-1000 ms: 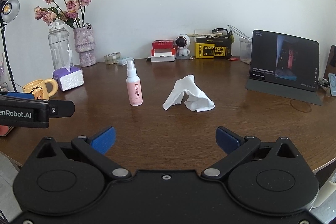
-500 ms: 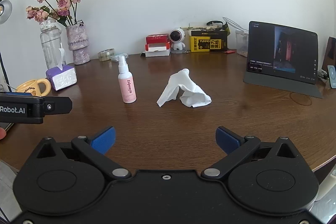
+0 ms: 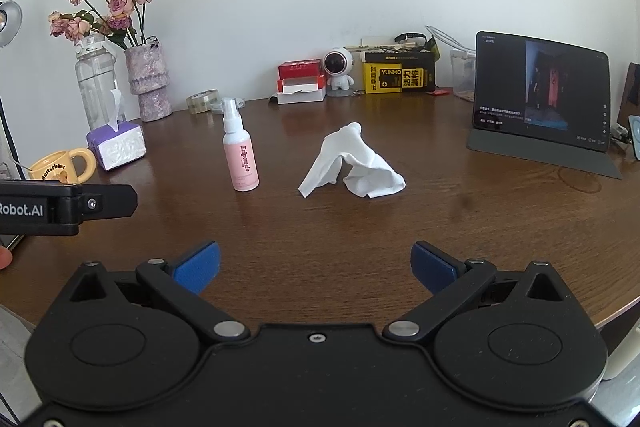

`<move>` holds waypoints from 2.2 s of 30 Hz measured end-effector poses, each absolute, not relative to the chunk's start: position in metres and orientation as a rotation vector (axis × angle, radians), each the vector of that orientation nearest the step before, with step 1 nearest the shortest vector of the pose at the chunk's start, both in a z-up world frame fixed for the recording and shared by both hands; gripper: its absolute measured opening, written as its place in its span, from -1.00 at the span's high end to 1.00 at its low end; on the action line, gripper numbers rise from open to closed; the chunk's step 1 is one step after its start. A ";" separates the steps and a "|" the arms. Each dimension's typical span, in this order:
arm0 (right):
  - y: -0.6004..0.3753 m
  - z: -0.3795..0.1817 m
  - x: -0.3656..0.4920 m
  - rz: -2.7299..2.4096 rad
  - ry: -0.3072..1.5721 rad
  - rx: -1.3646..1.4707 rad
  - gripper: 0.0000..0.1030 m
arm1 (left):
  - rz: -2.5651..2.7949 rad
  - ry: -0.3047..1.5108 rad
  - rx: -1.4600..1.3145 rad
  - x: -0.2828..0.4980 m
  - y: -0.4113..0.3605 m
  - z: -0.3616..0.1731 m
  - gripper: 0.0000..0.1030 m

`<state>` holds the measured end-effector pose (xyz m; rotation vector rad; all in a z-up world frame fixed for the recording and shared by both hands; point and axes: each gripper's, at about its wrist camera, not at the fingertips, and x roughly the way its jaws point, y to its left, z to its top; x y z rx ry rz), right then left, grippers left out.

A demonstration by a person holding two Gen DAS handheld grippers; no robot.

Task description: Clean container

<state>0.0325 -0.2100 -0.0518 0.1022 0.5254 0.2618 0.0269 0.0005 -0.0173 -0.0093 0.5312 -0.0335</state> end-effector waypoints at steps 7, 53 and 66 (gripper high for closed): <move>-0.211 -0.054 0.035 0.264 0.539 0.107 -1.00 | -0.039 0.533 0.001 0.030 -0.002 -0.019 -1.00; -0.235 -0.068 0.112 0.345 0.604 0.177 -0.99 | -0.004 0.564 -0.002 0.158 -0.021 -0.034 -1.00; -0.240 -0.076 0.136 0.353 0.637 0.183 -0.99 | 0.014 0.589 0.011 0.207 -0.018 -0.065 -0.99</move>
